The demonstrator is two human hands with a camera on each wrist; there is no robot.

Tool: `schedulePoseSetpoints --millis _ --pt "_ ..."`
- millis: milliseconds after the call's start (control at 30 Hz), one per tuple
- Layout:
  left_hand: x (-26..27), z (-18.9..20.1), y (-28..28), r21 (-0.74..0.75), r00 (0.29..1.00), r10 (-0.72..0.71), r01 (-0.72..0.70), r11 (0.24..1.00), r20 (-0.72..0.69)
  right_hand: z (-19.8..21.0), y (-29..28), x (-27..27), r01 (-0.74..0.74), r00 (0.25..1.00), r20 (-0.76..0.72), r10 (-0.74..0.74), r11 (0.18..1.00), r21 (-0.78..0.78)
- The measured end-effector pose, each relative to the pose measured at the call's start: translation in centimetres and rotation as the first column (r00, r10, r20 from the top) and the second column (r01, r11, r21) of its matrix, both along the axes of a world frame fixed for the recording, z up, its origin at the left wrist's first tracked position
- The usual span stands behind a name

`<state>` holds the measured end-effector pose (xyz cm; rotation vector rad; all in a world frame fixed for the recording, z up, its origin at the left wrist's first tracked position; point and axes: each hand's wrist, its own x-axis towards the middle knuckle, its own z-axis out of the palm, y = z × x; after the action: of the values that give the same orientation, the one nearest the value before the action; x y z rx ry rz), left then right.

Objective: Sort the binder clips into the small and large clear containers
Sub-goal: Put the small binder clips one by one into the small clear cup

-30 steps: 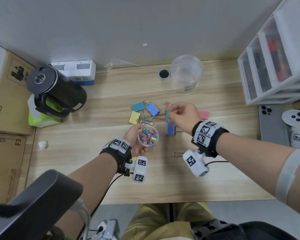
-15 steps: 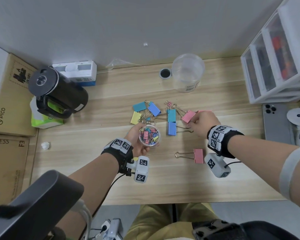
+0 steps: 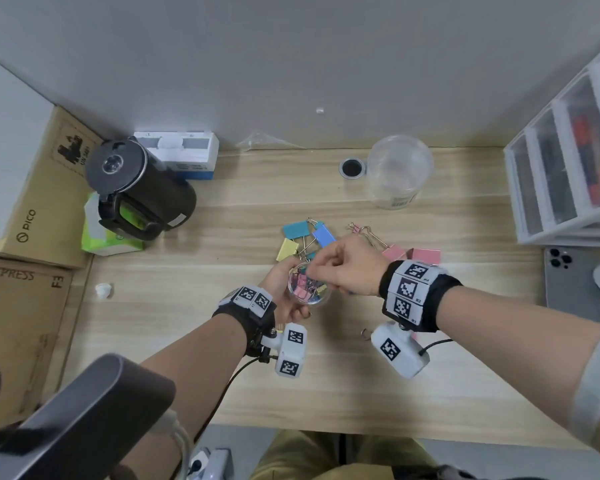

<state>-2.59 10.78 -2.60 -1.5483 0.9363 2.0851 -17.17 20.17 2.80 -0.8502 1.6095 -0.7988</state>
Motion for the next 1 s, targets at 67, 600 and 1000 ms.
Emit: schedulePoseSetpoints --millis 67,600,1000 --pt "0.2 0.2 -0.5 -0.005 1.000 0.016 -0.016 1.000 -0.006 -0.9 -0.8 -0.3 0.139 0.990 -0.023 -0.140 0.990 -0.023" --pt "4.2 -0.6 -4.4 0.099 0.997 0.048 -0.042 0.994 -0.056 -8.4 -5.1 -8.9 0.023 0.732 -0.662 0.159 0.966 0.258" --pt "3.3 -0.2 -4.6 0.078 0.998 0.016 -0.011 0.997 -0.055 -8.7 -5.3 -8.0 -0.103 0.688 -0.691 0.221 0.973 0.209"
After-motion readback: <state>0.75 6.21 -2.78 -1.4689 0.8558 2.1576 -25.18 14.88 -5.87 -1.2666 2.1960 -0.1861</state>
